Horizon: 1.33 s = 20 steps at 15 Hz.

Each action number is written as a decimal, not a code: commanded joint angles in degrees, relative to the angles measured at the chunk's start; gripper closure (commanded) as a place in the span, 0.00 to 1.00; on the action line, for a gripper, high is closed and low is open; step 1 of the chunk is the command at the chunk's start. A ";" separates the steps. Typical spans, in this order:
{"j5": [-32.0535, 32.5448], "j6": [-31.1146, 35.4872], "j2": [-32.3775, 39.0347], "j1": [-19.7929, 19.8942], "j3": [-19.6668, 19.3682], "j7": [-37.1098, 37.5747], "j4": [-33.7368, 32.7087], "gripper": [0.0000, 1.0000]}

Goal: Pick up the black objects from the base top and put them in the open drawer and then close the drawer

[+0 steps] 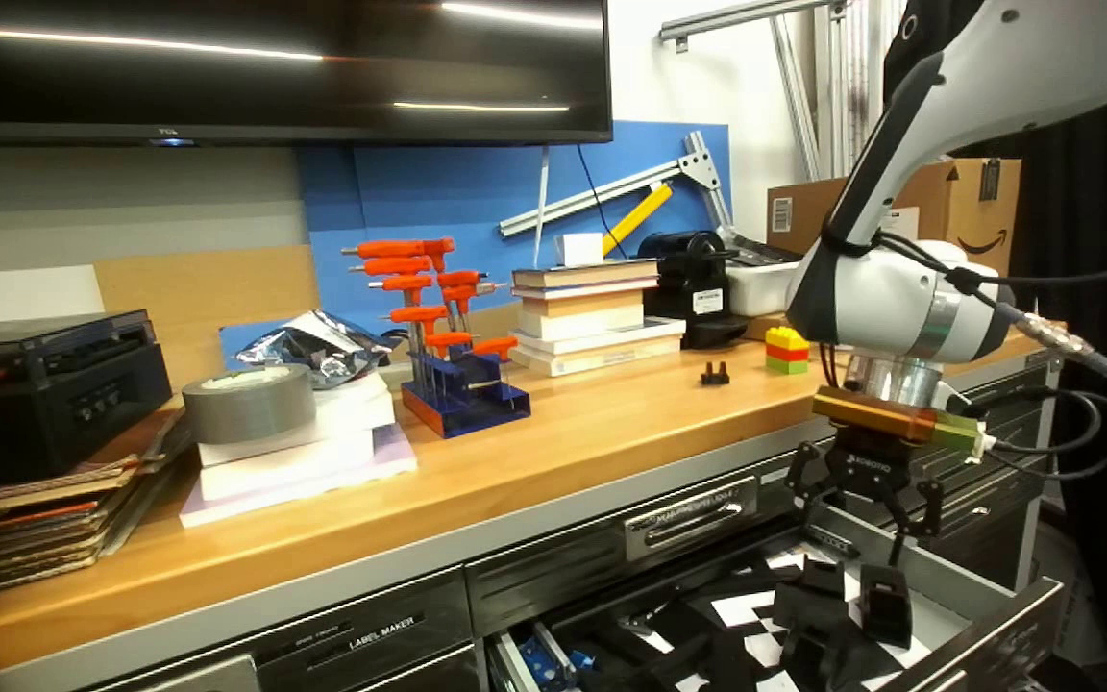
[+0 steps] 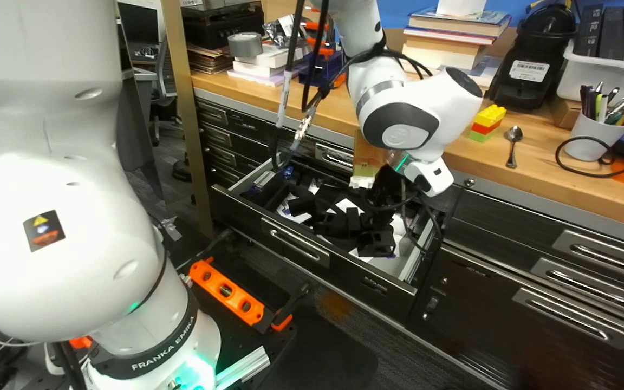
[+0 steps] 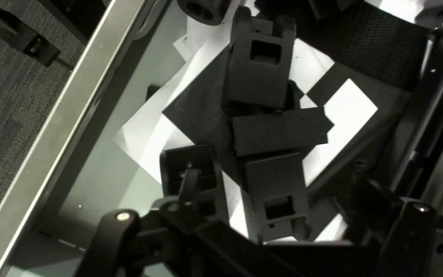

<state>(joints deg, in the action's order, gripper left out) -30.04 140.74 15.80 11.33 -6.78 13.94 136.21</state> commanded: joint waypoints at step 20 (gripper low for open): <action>38.94 -4.11 -18.73 -5.87 10.91 17.15 -14.42 0.00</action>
<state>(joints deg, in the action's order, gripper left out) 6.71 138.37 -9.01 6.05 4.72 31.50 128.76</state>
